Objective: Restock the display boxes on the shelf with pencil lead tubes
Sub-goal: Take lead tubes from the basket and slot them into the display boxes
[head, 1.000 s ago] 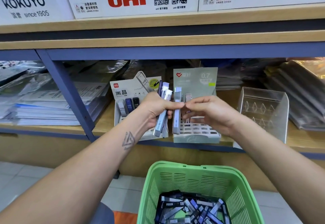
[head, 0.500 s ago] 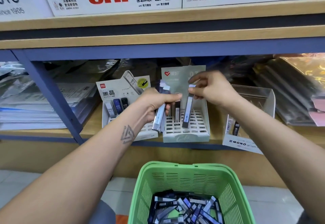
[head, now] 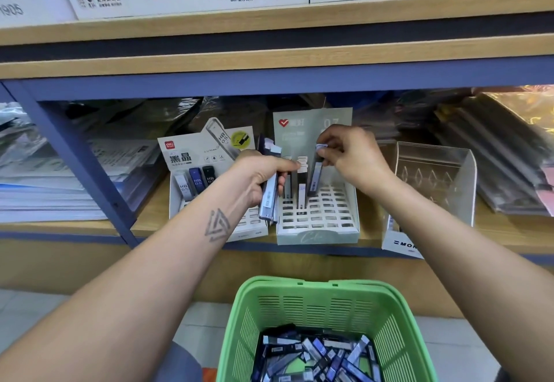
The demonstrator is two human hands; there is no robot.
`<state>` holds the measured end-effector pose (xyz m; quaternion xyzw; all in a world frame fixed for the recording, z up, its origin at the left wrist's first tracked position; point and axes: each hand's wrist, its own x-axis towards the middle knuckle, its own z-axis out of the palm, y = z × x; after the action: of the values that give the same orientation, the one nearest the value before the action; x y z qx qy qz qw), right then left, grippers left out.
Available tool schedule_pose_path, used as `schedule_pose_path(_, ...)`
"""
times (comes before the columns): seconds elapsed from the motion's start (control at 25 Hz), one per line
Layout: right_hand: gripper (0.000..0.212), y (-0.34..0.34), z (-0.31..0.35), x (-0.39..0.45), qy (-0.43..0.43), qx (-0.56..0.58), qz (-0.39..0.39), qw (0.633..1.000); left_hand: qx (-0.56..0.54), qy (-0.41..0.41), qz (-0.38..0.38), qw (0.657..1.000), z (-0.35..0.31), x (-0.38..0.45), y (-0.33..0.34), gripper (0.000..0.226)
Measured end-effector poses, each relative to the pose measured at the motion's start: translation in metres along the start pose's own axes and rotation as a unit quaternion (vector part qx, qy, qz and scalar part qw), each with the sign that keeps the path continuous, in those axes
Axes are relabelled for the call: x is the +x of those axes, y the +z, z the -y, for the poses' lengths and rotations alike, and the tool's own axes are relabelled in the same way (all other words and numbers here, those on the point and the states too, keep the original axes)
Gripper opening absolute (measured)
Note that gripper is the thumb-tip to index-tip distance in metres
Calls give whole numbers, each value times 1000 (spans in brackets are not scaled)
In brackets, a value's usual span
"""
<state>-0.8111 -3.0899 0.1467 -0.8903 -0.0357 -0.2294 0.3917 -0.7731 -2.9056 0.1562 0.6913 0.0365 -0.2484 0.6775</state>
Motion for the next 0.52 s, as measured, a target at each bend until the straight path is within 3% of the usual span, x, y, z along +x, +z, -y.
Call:
schedule_pose_path(0.28, 7, -4, 0, 1, -1, -11, 9, 1000, 4, 23, -29, 999, 4, 3, 0, 26)
schedule_pose_path(0.52, 16, 11, -4, -1, -19, -99, 30, 994, 2, 49, -50, 998, 4, -2, 5, 19)
